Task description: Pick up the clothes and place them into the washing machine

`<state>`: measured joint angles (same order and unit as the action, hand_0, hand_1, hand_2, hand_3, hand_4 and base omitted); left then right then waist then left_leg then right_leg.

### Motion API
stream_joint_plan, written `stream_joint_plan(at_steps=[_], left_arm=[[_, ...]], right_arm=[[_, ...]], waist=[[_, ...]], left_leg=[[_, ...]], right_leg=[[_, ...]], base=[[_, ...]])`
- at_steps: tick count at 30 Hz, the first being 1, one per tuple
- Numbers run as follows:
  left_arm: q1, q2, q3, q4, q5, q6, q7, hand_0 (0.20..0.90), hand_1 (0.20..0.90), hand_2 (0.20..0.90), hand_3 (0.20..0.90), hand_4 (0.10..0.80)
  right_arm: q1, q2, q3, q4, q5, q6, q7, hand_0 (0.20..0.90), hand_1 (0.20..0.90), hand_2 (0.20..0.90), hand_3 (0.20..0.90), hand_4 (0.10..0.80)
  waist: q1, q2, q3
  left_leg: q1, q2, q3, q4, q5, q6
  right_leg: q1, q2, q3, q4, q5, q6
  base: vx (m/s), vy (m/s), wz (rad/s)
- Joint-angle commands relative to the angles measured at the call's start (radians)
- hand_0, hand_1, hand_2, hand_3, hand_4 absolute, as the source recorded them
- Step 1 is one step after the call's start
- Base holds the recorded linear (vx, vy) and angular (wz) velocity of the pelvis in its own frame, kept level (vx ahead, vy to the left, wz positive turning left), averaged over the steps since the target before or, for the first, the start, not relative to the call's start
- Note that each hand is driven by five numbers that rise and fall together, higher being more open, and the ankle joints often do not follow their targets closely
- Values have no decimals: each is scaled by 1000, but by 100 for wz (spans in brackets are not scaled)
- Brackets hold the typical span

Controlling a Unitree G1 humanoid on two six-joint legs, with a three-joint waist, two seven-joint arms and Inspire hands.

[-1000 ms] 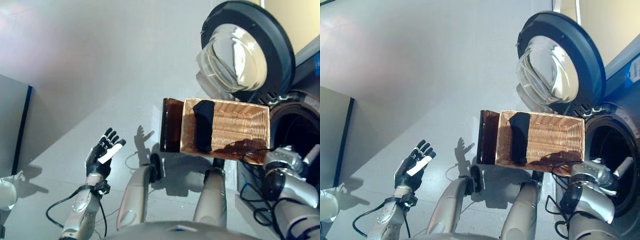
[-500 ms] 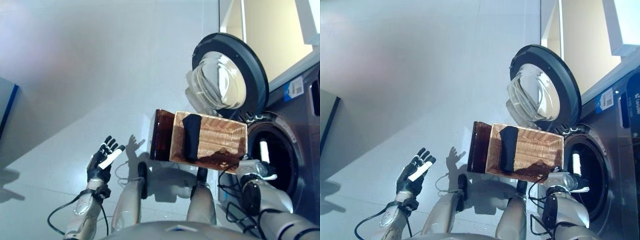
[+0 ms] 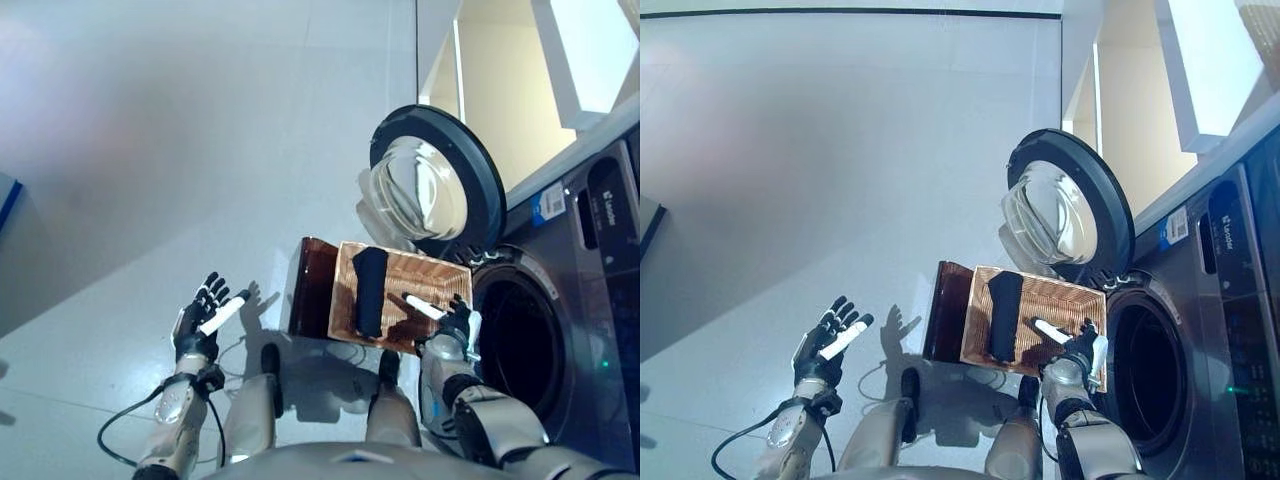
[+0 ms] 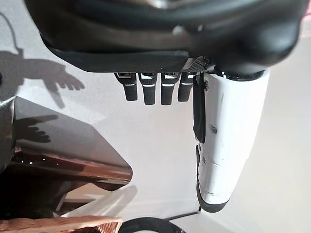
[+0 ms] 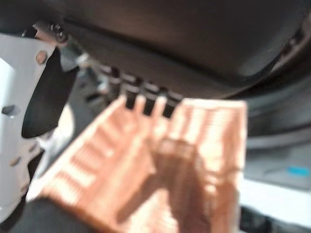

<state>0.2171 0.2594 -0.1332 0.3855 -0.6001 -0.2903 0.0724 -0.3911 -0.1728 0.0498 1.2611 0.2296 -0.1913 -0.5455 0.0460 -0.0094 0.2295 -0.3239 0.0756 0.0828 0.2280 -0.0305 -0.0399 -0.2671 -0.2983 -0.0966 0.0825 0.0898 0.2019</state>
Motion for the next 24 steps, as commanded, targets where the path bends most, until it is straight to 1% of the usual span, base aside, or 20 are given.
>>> stream_joint_plan(at_steps=[1,4,8,11,15,20,24], left_arm=[[10,17,65,-103,29,-98,6,900,900,900,900,800],[10,18,67,-110,29,-95,11,900,900,900,900,800],[8,23,62,-118,30,-86,9,900,900,900,900,800],[5,27,41,-111,31,-79,3,900,900,900,900,800],[-2,34,14,-117,25,-69,-6,900,900,900,900,800],[1,53,-5,-130,29,-56,-4,900,900,900,900,800],[5,70,-8,-159,25,-51,-8,900,900,900,900,800]], right_arm=[[-45,-34,9,-41,-45,-8,-45,900,900,900,900,800],[-56,-27,19,-26,-61,5,-52,900,900,900,900,800],[-89,-15,21,36,-84,45,-67,900,900,900,900,800],[-120,5,25,86,-88,67,-76,900,900,900,900,800],[-141,36,48,97,-106,79,-81,900,900,900,900,800],[-176,69,89,133,-159,129,-83,900,900,900,900,800],[-196,64,80,144,-173,147,-94,900,900,900,900,800]], waist=[[23,8,-4],[31,11,-4],[43,20,0],[53,20,-3],[66,12,-12],[79,11,-11],[90,25,10]], left_leg=[[-51,48,-58,43,19,-84],[-71,44,-62,58,16,-82],[-95,42,-65,79,10,-82],[-97,46,-67,85,7,-82],[-102,47,-72,91,3,-81],[-121,40,-76,115,-7,-80],[-158,29,-89,176,-27,-75]], right_leg=[[-7,-36,-8,29,40,-1],[-25,-39,-8,47,36,-3],[-50,-40,-9,75,26,-3],[-45,-38,-14,73,23,-2],[-38,-41,-21,70,24,3],[-43,-48,-28,86,19,2],[-72,-59,-23,151,1,1]], base=[[0,0,0],[-17,6,4],[-22,16,5],[-1,8,3],[2,-1,2],[-6,5,4],[-39,20,14]])
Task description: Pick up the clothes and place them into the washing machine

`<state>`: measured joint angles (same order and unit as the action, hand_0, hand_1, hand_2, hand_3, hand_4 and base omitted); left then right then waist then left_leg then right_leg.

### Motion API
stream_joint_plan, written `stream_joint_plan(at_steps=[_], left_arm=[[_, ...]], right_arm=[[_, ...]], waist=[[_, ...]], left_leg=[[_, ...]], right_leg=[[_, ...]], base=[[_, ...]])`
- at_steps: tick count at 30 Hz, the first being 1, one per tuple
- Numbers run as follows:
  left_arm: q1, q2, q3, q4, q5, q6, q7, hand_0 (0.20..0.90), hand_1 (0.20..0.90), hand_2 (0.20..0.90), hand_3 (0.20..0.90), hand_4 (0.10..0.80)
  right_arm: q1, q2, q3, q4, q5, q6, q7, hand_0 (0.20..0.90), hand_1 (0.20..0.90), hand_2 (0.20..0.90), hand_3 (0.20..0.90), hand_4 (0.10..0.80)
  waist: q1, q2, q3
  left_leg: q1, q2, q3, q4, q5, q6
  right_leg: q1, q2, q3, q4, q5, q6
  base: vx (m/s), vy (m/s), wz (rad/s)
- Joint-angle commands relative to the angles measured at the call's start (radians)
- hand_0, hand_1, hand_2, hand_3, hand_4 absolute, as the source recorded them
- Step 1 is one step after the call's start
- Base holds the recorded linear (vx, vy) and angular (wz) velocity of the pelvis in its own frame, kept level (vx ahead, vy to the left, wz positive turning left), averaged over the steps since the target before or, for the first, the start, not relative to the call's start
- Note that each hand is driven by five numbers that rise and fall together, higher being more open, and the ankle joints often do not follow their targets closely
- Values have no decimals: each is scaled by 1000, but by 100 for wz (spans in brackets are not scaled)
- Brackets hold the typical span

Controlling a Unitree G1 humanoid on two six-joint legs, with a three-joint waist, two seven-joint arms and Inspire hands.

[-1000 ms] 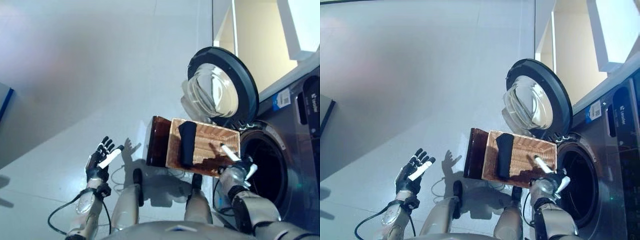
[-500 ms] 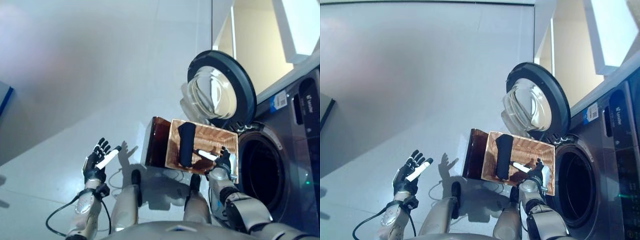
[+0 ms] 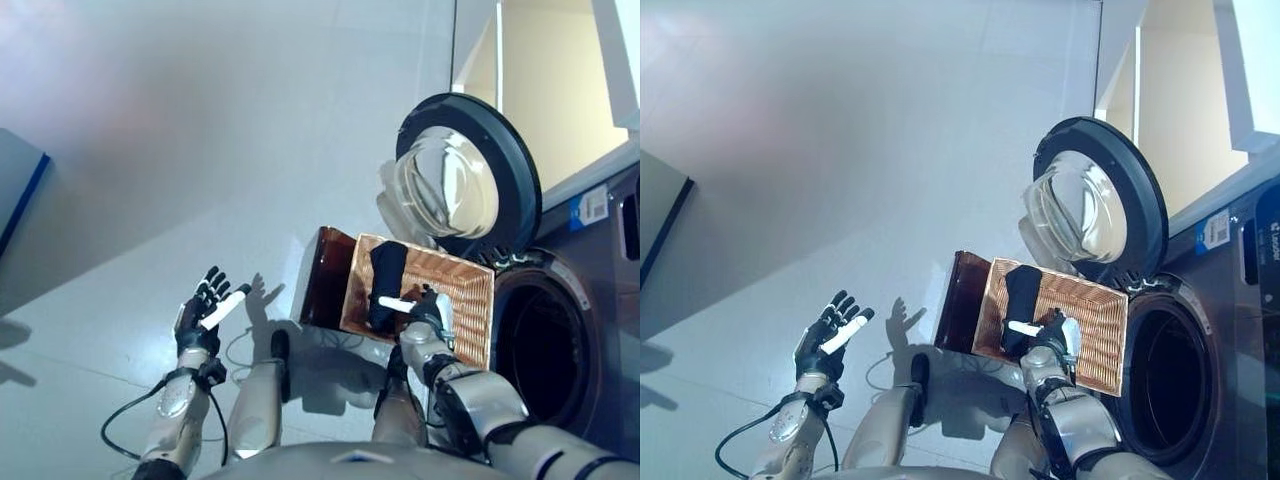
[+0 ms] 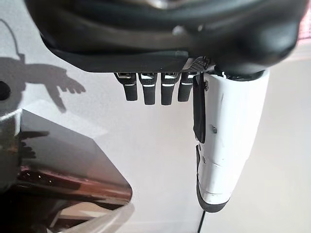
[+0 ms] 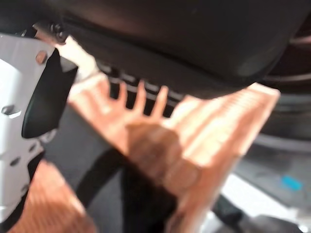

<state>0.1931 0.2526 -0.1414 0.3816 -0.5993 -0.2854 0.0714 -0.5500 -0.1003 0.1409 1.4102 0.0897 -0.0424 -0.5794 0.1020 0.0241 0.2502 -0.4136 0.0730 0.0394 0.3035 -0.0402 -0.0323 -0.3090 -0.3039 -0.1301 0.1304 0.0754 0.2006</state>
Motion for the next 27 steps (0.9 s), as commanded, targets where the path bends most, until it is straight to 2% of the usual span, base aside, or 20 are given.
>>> stream_joint_plan(at_steps=[1,11,17,27], left_arm=[[31,81,0,-157,24,-54,-8,900,900,900,900,800],[48,105,-2,-189,33,-45,1,900,900,900,900,800],[53,122,-18,-225,32,-46,-2,900,900,900,900,800],[62,142,-32,-271,22,-51,16,900,900,900,900,800]], right_arm=[[-36,-11,-15,-8,-29,-3,-58,900,900,900,900,800],[-57,-23,-27,34,-50,45,-62,900,900,900,900,800],[-62,-59,-86,77,-29,75,-91,900,900,900,900,800],[-97,-84,-112,83,-29,95,-144,900,900,900,900,800]], waist=[[36,-5,-4],[62,32,49],[80,49,63],[79,60,64]], left_leg=[[-78,28,-47,119,-23,-81],[-182,18,-68,271,-86,-64],[-234,6,-81,319,-105,-51],[-305,4,-80,371,-120,-42]], right_leg=[[-37,-56,10,121,8,1],[-123,-71,12,266,-54,-3],[-170,-77,15,321,-78,-5],[-257,-80,34,393,-98,-13]], base=[[-32,23,19],[-25,35,14],[-15,19,8],[-19,19,3]])
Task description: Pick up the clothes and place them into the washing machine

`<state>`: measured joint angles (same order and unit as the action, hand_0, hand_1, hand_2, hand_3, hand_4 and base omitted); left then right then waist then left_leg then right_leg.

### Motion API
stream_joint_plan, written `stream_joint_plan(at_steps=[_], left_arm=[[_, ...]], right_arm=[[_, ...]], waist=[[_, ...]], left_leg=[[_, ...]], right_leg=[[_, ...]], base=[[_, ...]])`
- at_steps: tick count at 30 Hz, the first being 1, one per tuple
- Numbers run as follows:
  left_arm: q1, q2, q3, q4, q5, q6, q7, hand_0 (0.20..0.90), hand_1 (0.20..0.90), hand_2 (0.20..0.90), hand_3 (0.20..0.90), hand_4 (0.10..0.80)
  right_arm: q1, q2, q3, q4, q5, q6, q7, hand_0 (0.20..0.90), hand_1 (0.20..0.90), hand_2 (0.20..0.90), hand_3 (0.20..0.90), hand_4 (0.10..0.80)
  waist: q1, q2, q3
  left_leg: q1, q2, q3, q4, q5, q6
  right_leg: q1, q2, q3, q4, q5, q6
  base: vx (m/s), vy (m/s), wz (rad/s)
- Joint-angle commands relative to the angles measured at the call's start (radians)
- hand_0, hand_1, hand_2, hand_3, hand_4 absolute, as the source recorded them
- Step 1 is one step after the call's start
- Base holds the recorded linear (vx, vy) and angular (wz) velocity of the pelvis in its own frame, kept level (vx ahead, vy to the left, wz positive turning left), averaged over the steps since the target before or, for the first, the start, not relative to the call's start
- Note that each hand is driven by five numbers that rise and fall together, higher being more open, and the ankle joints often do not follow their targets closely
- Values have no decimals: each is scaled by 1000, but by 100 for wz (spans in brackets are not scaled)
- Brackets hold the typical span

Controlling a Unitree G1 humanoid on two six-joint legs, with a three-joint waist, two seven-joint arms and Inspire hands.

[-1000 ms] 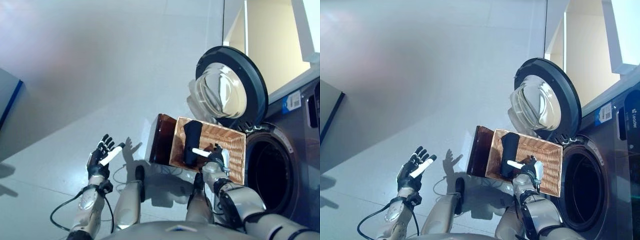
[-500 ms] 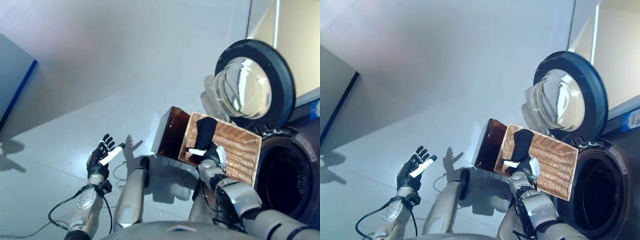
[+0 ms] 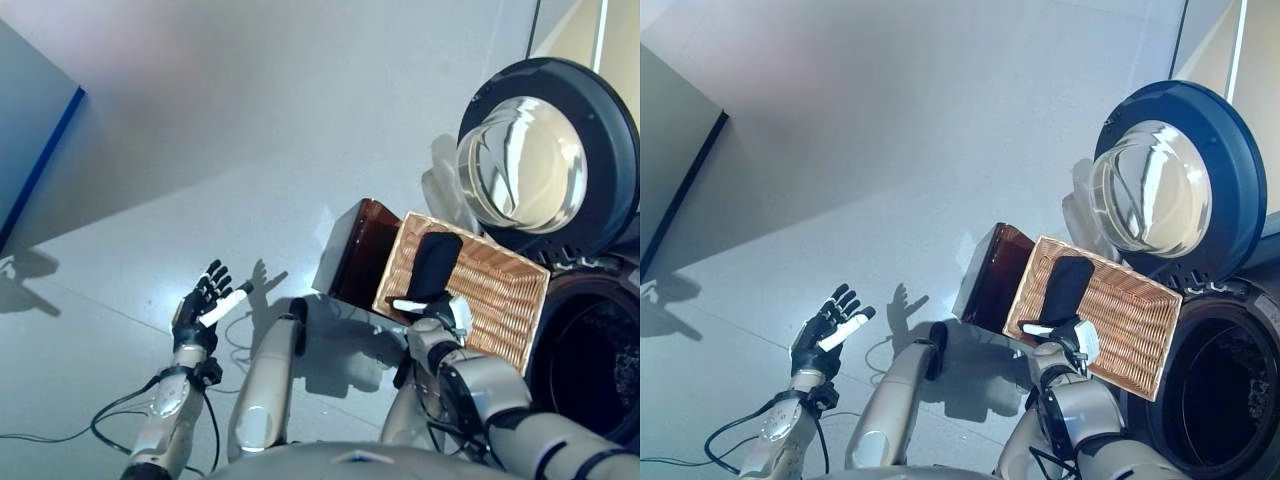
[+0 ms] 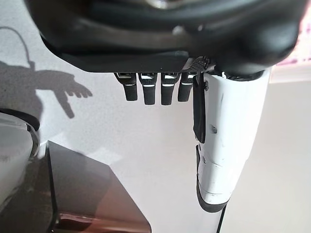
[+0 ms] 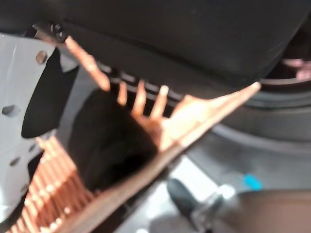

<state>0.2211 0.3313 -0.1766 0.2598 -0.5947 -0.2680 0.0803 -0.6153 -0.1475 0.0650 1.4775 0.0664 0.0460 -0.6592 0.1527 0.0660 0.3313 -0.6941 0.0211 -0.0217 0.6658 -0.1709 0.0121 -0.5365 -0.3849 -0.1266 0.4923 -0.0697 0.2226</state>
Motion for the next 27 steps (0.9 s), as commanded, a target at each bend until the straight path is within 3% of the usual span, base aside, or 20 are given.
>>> stream_joint_plan(at_steps=[1,13,14,15,17,27], left_arm=[[34,65,3,-152,19,-71,8,900,900,900,900,800],[65,85,27,-200,-6,-90,11,900,900,900,900,800],[67,88,26,-205,-7,-89,10,900,900,900,900,800],[67,88,26,-205,-7,-89,10,900,900,900,900,800],[73,95,24,-208,-12,-91,6,900,900,900,900,800],[65,106,26,-204,-15,-97,5,900,900,900,900,800]], right_arm=[[-39,-36,-37,16,-5,8,-65,900,900,900,900,800],[-90,-71,-62,16,18,0,-75,900,900,900,900,800],[-95,-75,-61,16,18,0,-74,628,628,628,628,606],[-95,-75,-61,16,18,0,-74,532,532,532,532,537],[-104,-85,-62,15,17,-1,-75,200,200,200,200,300],[-99,-99,-67,17,18,-3,-78,200,200,200,200,300]], waist=[[28,21,-15],[46,39,-18],[47,41,-18],[47,40,-18],[48,42,-18],[42,38,-33]], left_leg=[[-32,56,-19,15,9,-86],[-129,52,-29,91,-9,-78],[-133,50,-30,92,-8,-77],[-134,50,-30,92,-8,-77],[-145,48,-29,96,-6,-74],[-164,48,-27,100,-6,-71]], right_leg=[[-40,1,35,40,45,-36],[-150,-5,53,145,9,-47],[-158,-5,55,150,9,-47],[-159,-5,56,150,9,-47],[-175,-7,60,164,8,-47],[-207,-10,66,181,6,-47]], base=[[-37,27,-3],[-17,5,2],[0,0,0],[0,0,0],[0,0,0],[-5,1,2]])
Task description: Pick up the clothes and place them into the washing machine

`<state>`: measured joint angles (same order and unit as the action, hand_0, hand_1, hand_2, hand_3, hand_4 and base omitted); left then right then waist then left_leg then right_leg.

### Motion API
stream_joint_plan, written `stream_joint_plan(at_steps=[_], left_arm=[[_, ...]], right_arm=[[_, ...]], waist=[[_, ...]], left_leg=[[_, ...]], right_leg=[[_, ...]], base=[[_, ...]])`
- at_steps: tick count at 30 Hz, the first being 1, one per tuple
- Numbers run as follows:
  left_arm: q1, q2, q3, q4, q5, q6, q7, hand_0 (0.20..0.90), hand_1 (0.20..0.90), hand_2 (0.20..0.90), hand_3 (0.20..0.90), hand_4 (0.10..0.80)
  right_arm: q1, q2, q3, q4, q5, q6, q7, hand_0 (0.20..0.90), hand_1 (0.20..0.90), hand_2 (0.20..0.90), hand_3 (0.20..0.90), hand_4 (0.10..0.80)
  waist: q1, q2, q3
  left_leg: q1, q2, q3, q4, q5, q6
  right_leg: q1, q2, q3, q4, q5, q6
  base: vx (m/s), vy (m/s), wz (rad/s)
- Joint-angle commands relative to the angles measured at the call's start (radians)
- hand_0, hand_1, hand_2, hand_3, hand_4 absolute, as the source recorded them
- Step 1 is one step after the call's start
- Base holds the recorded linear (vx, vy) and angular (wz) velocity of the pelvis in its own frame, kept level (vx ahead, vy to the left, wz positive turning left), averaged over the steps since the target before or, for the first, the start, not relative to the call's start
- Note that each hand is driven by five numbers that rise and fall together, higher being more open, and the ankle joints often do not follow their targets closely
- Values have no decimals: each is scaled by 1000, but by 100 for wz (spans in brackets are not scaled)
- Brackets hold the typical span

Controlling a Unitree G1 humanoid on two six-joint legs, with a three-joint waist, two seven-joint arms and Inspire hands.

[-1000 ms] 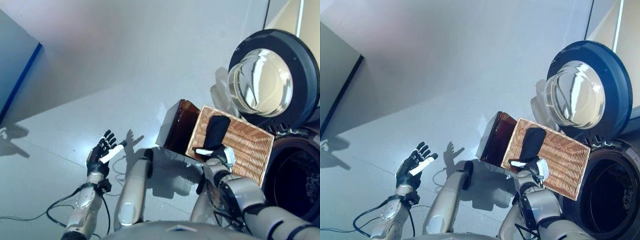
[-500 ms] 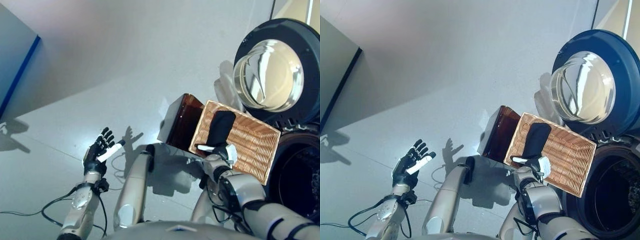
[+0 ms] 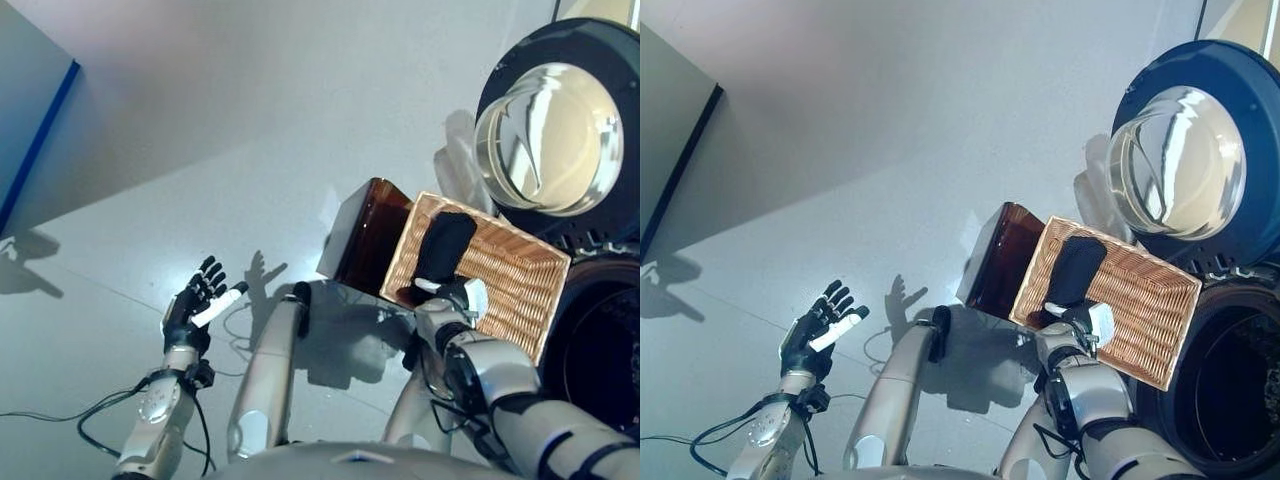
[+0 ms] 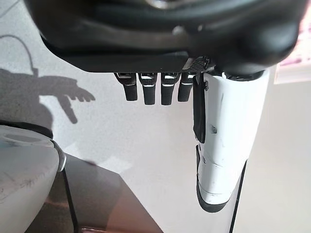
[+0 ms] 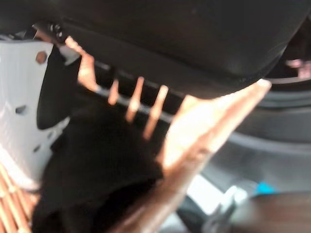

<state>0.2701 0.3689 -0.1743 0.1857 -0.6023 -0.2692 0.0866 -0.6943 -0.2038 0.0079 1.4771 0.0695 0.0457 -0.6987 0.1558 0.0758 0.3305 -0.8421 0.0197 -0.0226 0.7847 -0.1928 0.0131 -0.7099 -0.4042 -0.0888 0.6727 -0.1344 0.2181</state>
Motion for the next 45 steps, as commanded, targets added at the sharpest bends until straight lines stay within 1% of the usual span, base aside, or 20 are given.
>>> stream_joint_plan(at_steps=[1,11,17,19,22,23,25,28,31,35,36,39,42,43,45], left_arm=[[19,68,26,-132,-9,-98,-3,900,900,900,900,800],[26,71,44,-133,-20,-99,-8,900,900,900,900,800],[27,70,57,-117,-19,-100,-4,900,900,900,900,800],[25,69,63,-106,-19,-102,-3,900,900,900,900,800],[21,62,78,-92,-19,-107,3,900,900,900,900,800],[22,62,78,-92,-19,-107,3,900,900,900,900,800],[20,54,88,-80,-19,-114,9,900,900,900,900,800],[18,43,104,-66,-27,-114,11,900,900,900,900,800],[14,24,115,-47,-38,-115,5,900,900,900,900,800],[8,1,125,-23,-48,-116,-10,900,900,900,900,800],[8,1,125,-23,-48,-116,-10,900,900,900,900,800],[-2,-26,128,-5,-53,-119,-22,900,900,900,900,800],[-13,-43,128,10,-52,-122,-26,900,900,900,900,800],[-18,-49,126,16,-53,-121,-27,900,900,900,900,800],[-18,-59,119,19,-52,-123,-31,900,900,900,900,800]], right_arm=[[-16,-46,-12,19,15,-4,-38,200,200,200,200,300],[-14,-49,-12,8,21,-21,-34,200,200,200,200,300],[6,-50,-35,-13,79,-65,-25,200,200,200,200,300],[22,-53,-46,-34,107,-93,-20,200,200,200,200,300],[58,-45,-54,-106,158,-161,-8,200,200,200,200,300],[59,-45,-54,-107,158,-161,-8,200,200,200,200,300],[106,-41,-57,-179,201,-218,7,200,200,200,200,300],[173,-32,-63,-268,260,-284,43,200,200,200,200,300],[255,-19,-78,-356,363,-350,112,200,200,200,200,300],[340,-8,-111,-414,471,-404,188,200,200,200,200,300],[341,-8,-111,-414,472,-405,189,200,200,200,200,300],[394,6,-148,-472,591,-458,269,200,200,200,200,300],[416,19,-189,-482,669,-490,303,200,200,200,200,300],[415,20,-198,-476,680,-492,307,200,200,200,200,300],[419,24,-227,-470,722,-506,315,200,200,200,200,300]], waist=[[37,27,-36],[34,19,-50],[29,13,-54],[26,10,-54],[14,0,-54],[14,0,-53],[-3,-12,-52],[-27,-29,-48],[-49,-48,-49],[-73,-64,-57],[-73,-64,-56],[-90,-72,-65],[-95,-74,-71],[-96,-75,-75],[-101,-72,-78]], left_leg=[[-20,50,-26,-20,17,-72],[-32,54,-29,-23,25,-76],[-12,60,-32,-55,38,-81],[4,62,-32,-78,46,-84],[31,66,-29,-112,59,-87],[34,66,-29,-113,60,-87],[60,70,-24,-158,78,-94],[103,79,-16,-224,105,-103],[148,85,-9,-290,132,-109],[205,87,-2,-368,162,-114],[207,87,-3,-370,163,-114],[259,92,1,-435,186,-121],[294,97,6,-470,197,-125],[301,94,8,-481,205,-124],[318,98,9,-487,203,-123]], right_leg=[[-40,9,29,3,71,-42],[-57,13,29,14,69,-47],[-42,18,24,-6,75,-45],[-27,21,21,-26,81,-43],[-4,28,20,-57,94,-41],[-2,28,20,-58,94,-41],[25,33,14,-109,115,-37],[65,43,10,-176,140,-35],[106,52,4,-243,163,-34],[164,56,-10,-320,194,-30],[166,56,-11,-321,195,-30],[218,57,-21,-386,217,-23],[249,57,-27,-415,228,-19],[254,55,-28,-425,236,-18],[265,56,-22,-427,232,-19]], base=[[-5,-3,3],[0,0,0],[5,-7,0],[29,-41,1],[9,-10,0],[0,0,0],[11,-14,-2],[18,-34,-13],[39,-57,-12],[49,-43,-14],[53,-39,-10],[62,-37,-7],[51,-24,-5],[37,-14,-1],[47,0,-6]])
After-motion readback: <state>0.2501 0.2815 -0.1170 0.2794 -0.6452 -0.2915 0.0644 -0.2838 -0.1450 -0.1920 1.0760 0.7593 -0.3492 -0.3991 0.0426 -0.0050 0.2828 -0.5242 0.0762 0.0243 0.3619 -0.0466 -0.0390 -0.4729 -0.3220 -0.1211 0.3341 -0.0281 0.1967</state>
